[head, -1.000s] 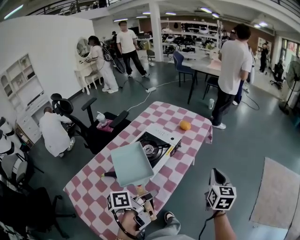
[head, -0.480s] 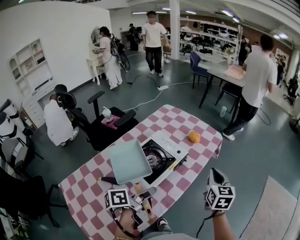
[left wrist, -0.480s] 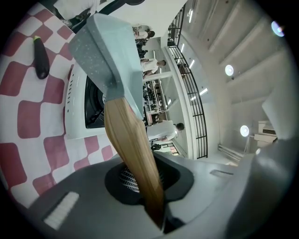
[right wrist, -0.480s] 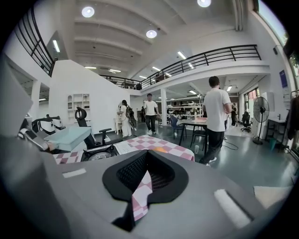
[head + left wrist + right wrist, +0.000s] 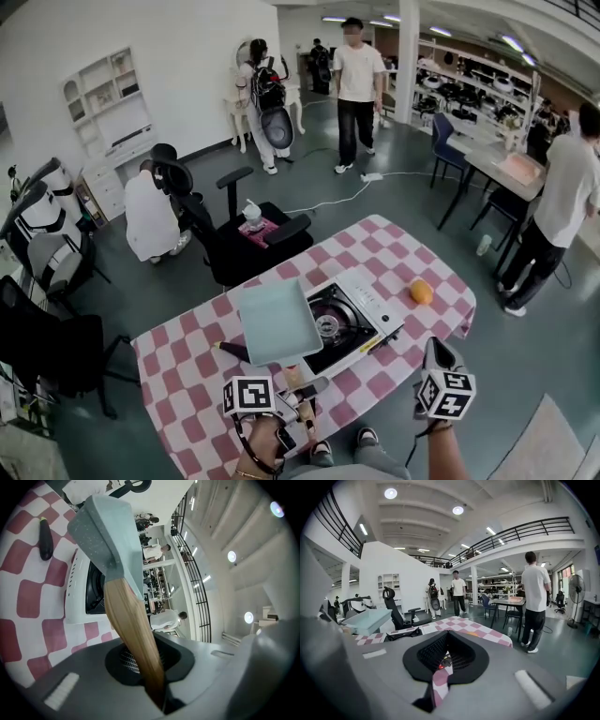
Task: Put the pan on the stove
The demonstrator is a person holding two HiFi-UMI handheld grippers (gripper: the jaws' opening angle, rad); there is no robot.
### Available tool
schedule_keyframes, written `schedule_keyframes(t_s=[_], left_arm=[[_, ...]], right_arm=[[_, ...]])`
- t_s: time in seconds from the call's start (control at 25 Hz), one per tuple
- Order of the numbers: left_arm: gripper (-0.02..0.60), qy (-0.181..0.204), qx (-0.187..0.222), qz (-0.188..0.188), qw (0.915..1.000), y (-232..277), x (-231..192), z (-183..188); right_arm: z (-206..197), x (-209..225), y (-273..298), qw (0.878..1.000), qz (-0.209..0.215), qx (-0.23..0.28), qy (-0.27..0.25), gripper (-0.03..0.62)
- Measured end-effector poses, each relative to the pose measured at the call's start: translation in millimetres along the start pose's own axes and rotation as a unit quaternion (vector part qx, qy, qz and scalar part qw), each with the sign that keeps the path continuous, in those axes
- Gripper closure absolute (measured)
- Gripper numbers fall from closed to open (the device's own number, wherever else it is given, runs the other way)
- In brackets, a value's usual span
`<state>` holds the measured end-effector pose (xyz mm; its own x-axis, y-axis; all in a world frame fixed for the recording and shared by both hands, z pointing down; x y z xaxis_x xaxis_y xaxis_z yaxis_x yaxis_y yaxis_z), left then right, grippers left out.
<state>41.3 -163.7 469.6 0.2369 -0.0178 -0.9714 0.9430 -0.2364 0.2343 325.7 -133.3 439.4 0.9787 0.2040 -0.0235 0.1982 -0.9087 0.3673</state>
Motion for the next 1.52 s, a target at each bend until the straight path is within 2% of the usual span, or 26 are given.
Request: schedule_keyframes(t_s=[0.36,0.84,1.12,1.52], left_arm=[[0.554,-0.021,0.072,0.010,0.9972,12,-1,-1],[0.554,-0.042,0.134,0.010,0.9901,28,-1,-27],[0.552,-0.045,0.144,0.011,0.9885,41,-2,-40],[0.552,-0.039,0.126,0.004,0.9913,64,2,-43]], right_arm=[[32,-5,66,0.996,0.082,0.016,-0.030,0.585],[27,-13,104,0.985,0.163,0.000,-0.051,0.585],[29,-7,116,0.983,0.177,0.002,-0.050,0.585],[18,10,117,0.984,0.169,-0.013,-0.047,0.585]])
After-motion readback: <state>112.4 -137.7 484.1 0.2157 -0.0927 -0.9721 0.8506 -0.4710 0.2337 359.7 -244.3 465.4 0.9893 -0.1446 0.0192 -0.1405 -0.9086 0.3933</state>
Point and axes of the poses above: the fingertips, and each gripper's own axes: y forward along the fingers, x to its right, z out of its top, the point moved 4 cm from there along -y, backward along the fingers, and after that the axes turned 6 degrees about -y, right-handed, at the moved point
